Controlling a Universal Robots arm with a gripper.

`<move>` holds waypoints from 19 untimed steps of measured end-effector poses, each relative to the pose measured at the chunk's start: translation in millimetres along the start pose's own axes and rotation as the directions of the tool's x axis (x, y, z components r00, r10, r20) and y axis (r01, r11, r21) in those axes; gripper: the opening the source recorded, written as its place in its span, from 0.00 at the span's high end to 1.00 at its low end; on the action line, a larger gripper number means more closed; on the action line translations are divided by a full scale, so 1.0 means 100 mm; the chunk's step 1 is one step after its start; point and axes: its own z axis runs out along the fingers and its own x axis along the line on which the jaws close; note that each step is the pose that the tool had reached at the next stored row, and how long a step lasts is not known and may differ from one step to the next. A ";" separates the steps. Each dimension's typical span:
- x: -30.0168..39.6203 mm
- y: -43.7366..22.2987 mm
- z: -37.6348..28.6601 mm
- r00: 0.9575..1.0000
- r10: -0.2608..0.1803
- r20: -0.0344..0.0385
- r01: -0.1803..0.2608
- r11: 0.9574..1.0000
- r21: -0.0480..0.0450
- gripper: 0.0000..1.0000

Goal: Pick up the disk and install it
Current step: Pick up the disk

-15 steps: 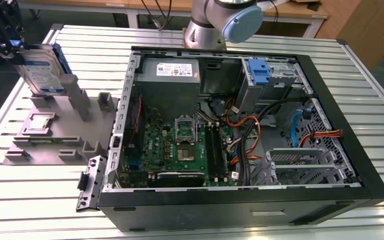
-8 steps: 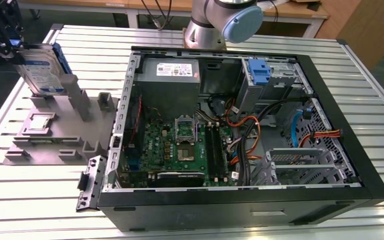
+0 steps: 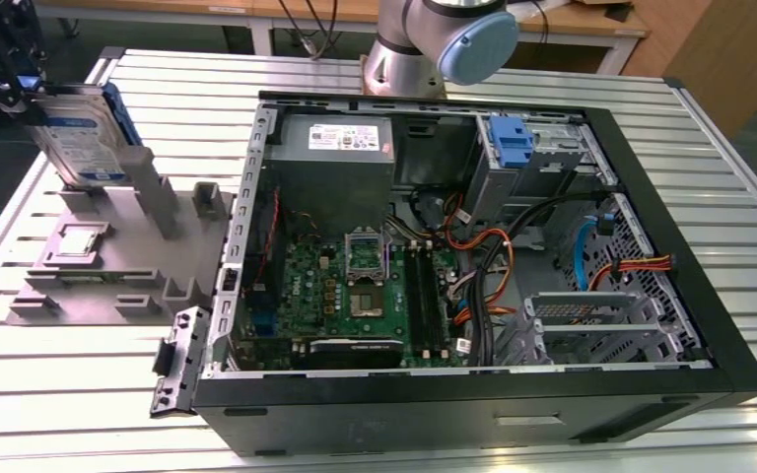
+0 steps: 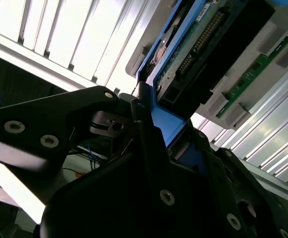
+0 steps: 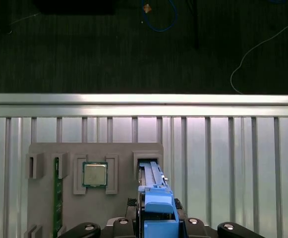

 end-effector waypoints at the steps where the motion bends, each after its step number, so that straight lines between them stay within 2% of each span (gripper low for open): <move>1: 0.000 0.000 -0.005 1.000 0.000 0.000 0.000 1.000 0.000 0.63; 19: -0.005 0.002 -0.081 1.000 0.000 0.000 0.000 1.000 0.000 0.63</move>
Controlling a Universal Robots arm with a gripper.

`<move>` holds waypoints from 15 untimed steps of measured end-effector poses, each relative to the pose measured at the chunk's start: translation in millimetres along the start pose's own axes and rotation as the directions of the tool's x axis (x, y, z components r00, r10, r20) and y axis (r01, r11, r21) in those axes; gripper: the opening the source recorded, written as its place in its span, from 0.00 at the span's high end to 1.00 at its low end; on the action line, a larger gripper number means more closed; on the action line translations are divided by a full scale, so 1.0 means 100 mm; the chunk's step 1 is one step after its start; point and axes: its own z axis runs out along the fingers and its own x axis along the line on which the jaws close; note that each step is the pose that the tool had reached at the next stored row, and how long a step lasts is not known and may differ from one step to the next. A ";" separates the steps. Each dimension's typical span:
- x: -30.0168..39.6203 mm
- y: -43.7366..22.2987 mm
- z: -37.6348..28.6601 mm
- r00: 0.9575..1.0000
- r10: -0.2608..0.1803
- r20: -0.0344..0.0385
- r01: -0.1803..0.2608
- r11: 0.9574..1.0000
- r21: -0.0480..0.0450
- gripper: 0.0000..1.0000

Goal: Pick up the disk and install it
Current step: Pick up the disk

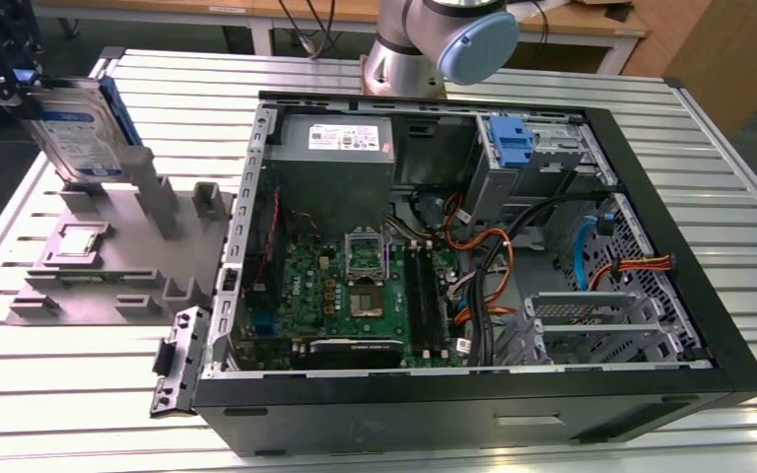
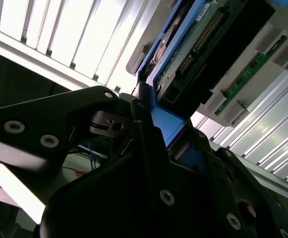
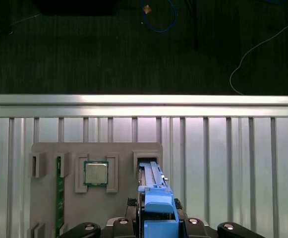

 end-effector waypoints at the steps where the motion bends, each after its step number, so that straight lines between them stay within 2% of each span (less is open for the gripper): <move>1: 0.000 0.000 -0.007 1.000 0.000 0.000 0.000 1.000 0.000 0.63; 9: -0.003 0.002 -0.059 1.000 0.000 0.000 0.000 1.000 0.000 0.63; 15: -0.004 0.002 -0.070 1.000 0.000 0.000 0.000 1.000 0.000 0.63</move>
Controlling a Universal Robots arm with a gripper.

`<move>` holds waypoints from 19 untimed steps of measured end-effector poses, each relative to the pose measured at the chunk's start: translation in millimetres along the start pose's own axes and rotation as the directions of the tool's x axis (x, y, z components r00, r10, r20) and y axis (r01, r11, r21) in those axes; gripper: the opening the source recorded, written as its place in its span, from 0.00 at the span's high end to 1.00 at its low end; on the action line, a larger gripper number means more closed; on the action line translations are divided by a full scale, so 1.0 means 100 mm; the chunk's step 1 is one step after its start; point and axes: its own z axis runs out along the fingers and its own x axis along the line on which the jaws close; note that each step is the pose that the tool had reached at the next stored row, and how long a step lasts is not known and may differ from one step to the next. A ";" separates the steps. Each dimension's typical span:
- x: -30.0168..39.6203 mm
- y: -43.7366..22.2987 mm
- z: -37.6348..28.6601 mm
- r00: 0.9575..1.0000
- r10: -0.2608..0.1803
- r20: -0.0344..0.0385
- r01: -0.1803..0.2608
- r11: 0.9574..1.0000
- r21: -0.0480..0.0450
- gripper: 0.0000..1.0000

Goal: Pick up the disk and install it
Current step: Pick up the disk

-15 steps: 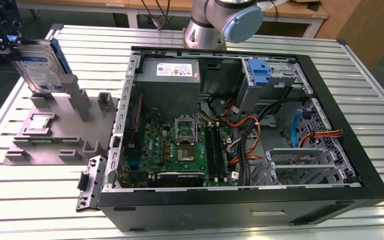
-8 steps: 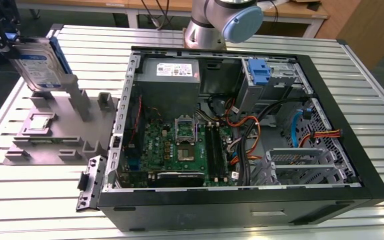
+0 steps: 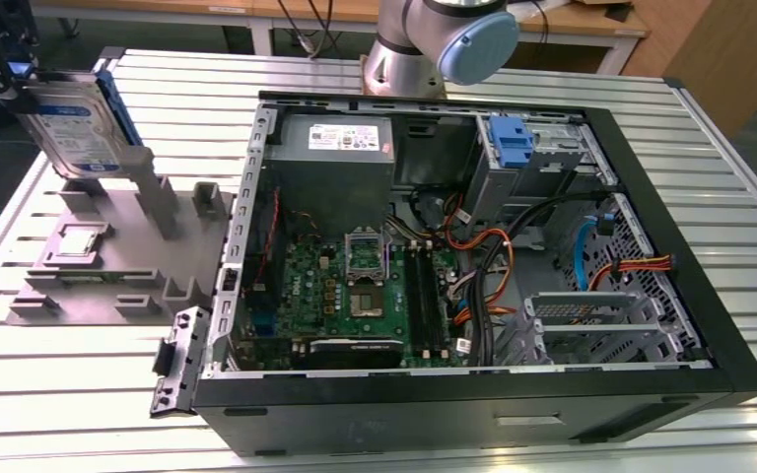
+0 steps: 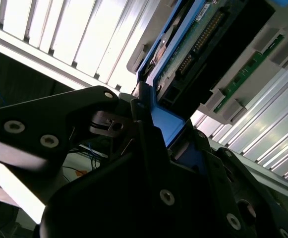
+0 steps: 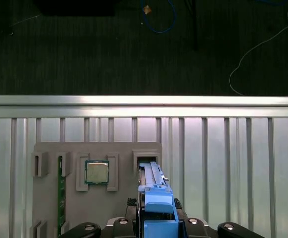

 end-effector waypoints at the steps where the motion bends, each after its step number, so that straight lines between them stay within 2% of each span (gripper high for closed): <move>1: 0.000 0.000 0.000 1.000 0.000 0.000 0.000 1.000 0.000 0.63; 19: -0.002 0.001 -0.040 1.000 0.000 0.000 0.000 1.000 0.000 0.63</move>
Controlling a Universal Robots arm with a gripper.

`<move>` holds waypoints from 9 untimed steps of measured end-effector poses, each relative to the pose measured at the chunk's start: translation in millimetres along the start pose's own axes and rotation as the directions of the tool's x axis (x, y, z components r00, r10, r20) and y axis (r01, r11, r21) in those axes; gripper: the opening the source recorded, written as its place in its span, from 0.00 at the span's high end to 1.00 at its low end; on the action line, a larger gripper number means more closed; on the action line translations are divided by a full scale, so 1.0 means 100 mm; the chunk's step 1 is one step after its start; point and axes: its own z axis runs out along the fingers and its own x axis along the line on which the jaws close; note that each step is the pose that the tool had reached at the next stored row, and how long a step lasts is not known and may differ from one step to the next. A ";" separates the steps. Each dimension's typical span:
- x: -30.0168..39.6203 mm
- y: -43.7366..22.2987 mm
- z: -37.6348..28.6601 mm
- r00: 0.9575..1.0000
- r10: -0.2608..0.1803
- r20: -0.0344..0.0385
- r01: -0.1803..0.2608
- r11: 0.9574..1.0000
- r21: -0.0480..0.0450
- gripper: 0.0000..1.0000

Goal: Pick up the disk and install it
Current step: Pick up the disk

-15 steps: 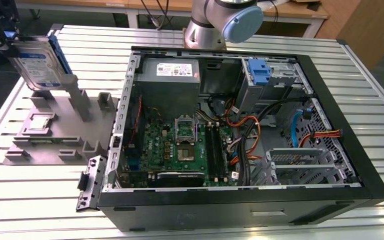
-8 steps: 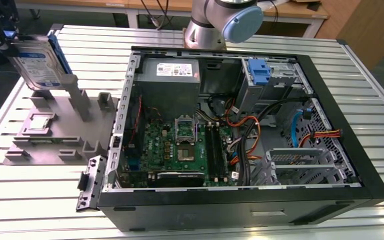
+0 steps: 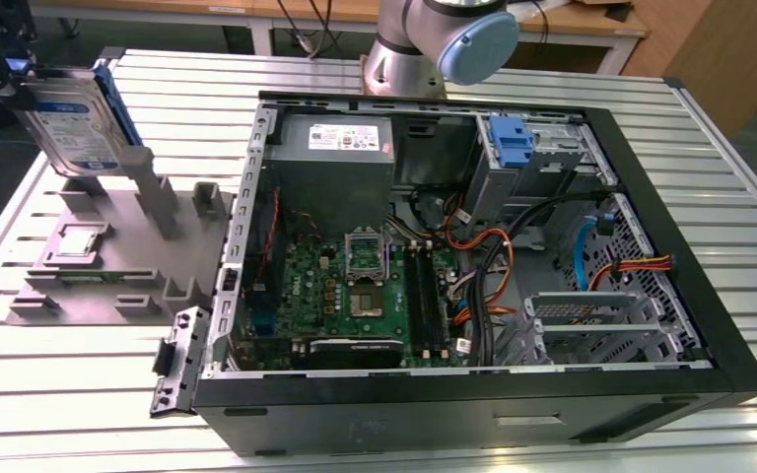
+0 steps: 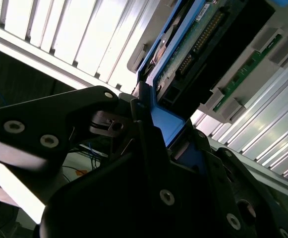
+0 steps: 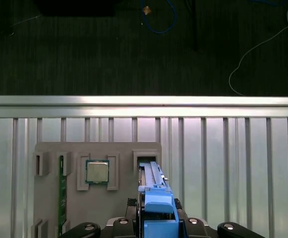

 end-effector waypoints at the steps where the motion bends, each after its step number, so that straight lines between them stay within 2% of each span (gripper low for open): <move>1: 0.000 0.000 -0.002 1.000 0.000 0.000 0.000 1.000 0.000 0.63; 9: -0.001 0.001 -0.021 1.000 0.000 0.000 0.000 1.000 0.000 0.63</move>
